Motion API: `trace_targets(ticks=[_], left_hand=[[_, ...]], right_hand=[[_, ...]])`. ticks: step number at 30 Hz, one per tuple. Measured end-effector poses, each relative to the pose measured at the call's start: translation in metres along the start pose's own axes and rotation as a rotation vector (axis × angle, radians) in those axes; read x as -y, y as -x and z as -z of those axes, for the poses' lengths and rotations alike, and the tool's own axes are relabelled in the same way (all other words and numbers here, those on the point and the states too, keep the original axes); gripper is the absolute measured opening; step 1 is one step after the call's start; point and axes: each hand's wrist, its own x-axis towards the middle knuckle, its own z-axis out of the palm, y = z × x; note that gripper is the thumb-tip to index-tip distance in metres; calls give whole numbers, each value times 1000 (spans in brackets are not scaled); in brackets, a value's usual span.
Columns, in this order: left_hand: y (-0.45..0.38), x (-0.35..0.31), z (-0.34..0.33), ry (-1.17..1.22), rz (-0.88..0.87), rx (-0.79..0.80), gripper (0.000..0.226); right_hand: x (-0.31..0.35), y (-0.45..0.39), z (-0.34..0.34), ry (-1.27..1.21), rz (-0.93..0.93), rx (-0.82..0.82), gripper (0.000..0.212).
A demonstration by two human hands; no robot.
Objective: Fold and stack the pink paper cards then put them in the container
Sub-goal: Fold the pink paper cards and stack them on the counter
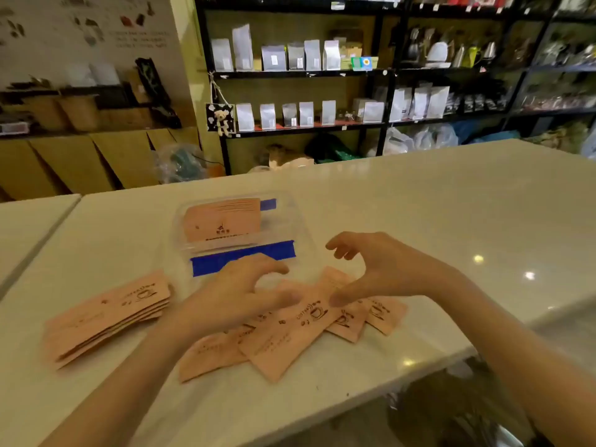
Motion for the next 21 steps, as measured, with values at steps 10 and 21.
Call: trace_targets(ticks=[10,21], left_hand=[[11,14,-40,-479,-92,-161,89],[14,13,-37,-402,-187,-265,74]], right_hand=[[-17,13,-45,262,52,1,83],[-19,9,-48,69,157,-241,64]])
